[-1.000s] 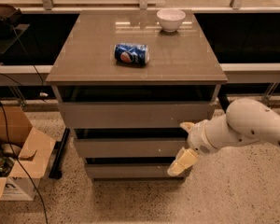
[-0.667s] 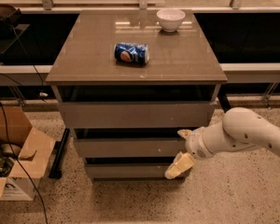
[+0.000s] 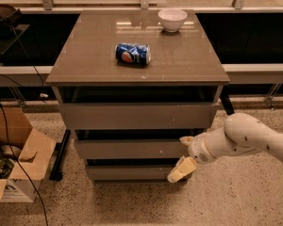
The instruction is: Open bottom drawer
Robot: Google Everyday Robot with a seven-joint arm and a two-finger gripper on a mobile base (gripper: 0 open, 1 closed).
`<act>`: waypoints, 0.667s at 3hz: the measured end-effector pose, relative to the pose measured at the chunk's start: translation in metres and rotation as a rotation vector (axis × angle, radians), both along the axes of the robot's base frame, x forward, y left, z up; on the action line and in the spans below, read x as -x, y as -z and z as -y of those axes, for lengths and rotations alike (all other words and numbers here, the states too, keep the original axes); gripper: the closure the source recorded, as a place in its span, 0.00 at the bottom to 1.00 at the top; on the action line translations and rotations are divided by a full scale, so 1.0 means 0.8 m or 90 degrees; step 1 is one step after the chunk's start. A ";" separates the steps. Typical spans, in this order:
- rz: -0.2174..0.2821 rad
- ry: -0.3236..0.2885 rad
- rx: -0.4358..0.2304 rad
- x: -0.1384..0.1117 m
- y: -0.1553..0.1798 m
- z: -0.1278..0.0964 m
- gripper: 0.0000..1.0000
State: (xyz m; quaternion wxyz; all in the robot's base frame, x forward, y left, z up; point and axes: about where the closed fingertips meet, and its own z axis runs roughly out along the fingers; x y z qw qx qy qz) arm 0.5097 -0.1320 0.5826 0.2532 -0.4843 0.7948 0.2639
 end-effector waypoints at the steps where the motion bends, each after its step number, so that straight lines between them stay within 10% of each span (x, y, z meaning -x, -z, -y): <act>1: -0.011 0.010 0.007 0.002 0.028 0.001 0.00; 2: -0.015 0.026 0.018 0.009 0.070 0.005 0.00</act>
Offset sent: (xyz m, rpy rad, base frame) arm -0.0104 -0.0126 -0.0941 -0.0533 0.0221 -0.0835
